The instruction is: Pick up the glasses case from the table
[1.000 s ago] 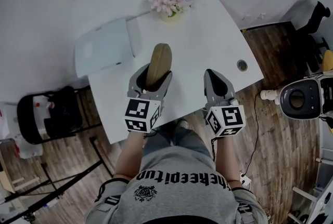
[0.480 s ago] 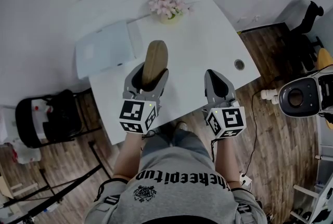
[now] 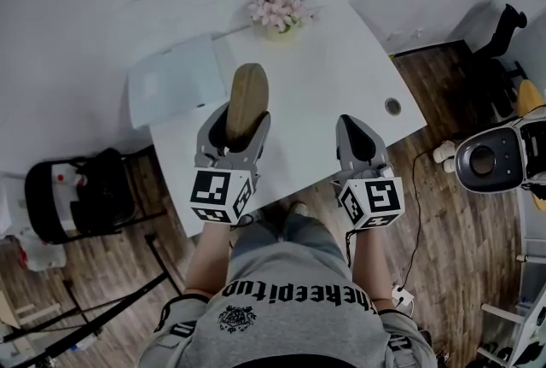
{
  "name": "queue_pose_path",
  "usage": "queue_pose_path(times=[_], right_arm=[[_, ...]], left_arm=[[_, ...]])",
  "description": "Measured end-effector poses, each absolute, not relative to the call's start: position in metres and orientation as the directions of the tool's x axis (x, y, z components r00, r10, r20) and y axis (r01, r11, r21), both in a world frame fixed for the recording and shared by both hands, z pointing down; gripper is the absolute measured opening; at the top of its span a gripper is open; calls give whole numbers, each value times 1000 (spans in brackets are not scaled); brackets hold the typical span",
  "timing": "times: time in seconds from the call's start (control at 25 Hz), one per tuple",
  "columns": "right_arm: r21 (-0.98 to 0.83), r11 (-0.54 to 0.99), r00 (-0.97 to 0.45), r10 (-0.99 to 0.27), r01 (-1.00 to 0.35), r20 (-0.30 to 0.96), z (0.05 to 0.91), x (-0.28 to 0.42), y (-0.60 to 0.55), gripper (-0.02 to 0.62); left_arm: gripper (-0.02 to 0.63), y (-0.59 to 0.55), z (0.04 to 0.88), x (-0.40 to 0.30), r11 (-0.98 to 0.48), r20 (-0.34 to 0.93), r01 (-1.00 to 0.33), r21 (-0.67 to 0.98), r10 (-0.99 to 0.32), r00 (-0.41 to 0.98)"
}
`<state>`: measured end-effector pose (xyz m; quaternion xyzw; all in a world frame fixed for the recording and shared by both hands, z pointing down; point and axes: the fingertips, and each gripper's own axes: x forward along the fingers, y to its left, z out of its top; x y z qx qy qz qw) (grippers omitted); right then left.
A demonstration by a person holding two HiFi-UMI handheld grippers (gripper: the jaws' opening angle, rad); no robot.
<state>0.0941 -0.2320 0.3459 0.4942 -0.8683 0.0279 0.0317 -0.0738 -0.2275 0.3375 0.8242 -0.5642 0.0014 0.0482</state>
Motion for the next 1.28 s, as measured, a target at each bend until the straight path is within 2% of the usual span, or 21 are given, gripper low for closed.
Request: queue_pose_path(times=[0.4, 1.28], right_arm=[[6, 499, -498, -865, -867, 56, 334, 88, -220, 3], [56, 508, -508, -861, -860, 15, 318, 70, -208, 2]], left_arm=[[285, -215, 326, -89, -335, 3, -940, 68, -942, 336], [285, -202, 319, -108, -316, -23, -946, 70, -949, 315]])
